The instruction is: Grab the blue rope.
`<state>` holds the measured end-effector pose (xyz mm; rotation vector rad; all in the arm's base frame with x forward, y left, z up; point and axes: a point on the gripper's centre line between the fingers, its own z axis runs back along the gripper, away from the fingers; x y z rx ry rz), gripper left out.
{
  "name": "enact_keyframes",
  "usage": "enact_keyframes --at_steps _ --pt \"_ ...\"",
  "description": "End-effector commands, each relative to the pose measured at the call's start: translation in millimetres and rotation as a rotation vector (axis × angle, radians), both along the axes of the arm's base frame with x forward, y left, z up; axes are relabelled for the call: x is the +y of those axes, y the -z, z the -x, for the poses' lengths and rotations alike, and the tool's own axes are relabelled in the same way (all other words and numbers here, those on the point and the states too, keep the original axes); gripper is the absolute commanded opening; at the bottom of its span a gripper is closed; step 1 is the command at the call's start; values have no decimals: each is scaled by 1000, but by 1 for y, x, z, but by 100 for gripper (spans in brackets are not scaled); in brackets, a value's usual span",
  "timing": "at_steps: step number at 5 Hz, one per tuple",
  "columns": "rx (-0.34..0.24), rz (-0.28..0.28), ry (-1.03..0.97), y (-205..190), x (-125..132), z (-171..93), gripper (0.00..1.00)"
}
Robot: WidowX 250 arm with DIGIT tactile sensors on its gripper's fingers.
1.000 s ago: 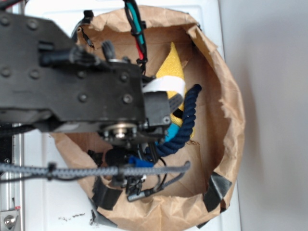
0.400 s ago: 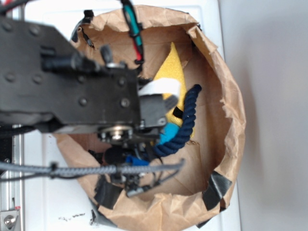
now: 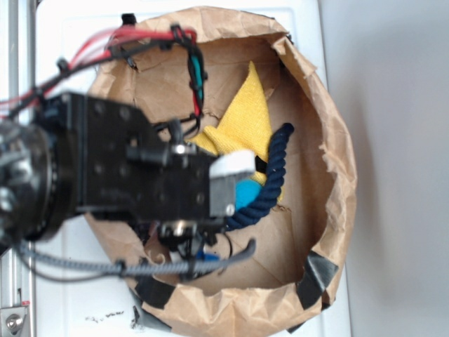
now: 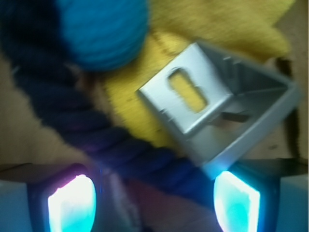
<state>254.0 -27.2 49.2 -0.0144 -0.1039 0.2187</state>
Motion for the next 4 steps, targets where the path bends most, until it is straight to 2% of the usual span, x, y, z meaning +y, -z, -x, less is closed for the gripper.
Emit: enact_keyframes --at_steps 1,3,4 --pt "-57 -2 32 -5 -20 -22 100" --pt "-55 -34 -53 1 0 -52 100" --pt "-51 -43 -67 1 4 -58 0"
